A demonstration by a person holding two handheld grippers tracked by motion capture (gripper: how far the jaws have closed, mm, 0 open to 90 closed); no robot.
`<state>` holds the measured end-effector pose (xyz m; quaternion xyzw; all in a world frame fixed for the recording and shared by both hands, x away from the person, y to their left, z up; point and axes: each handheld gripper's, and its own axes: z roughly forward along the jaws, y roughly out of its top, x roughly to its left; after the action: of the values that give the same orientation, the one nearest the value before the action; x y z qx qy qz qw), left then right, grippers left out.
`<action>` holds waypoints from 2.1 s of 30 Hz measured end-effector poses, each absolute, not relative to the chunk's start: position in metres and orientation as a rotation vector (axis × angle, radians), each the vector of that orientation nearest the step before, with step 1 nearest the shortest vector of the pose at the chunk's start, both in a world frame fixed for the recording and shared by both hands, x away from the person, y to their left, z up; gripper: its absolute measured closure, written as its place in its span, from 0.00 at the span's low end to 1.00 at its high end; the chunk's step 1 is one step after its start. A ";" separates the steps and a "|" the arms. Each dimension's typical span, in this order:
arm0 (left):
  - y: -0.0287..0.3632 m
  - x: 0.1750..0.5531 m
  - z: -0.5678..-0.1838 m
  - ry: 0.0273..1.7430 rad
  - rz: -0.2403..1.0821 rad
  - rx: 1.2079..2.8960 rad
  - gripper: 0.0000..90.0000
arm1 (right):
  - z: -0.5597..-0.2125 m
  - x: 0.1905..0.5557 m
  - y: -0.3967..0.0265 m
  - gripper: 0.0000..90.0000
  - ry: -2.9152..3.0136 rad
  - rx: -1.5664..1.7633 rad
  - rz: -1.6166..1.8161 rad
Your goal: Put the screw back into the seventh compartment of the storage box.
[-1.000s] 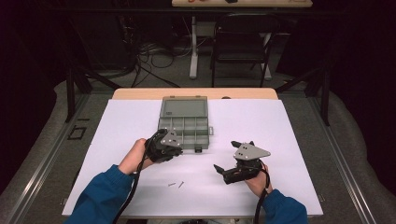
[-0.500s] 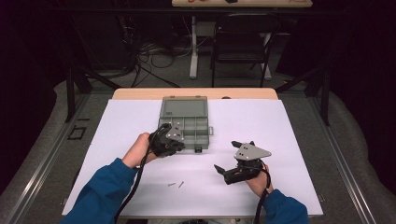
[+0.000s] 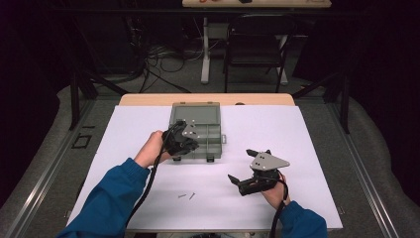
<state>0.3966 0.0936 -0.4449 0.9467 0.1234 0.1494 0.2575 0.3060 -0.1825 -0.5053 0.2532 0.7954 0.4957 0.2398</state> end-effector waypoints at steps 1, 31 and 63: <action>0.093 0.398 -0.446 0.337 0.420 2.569 0.96 | -0.505 0.306 -0.183 0.00 2.179 0.691 1.358; 0.081 0.431 -0.468 0.440 0.420 2.626 0.96 | -0.505 0.305 -0.182 0.00 2.178 0.679 1.356; 0.082 0.439 -0.475 0.519 0.340 2.583 0.53 | -0.505 0.305 -0.184 0.00 2.179 0.684 1.349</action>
<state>0.4387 0.0822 -0.4749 0.9440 0.1895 0.1243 0.2400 0.3055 -0.1837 -0.5050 0.2501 0.7970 0.4936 0.2422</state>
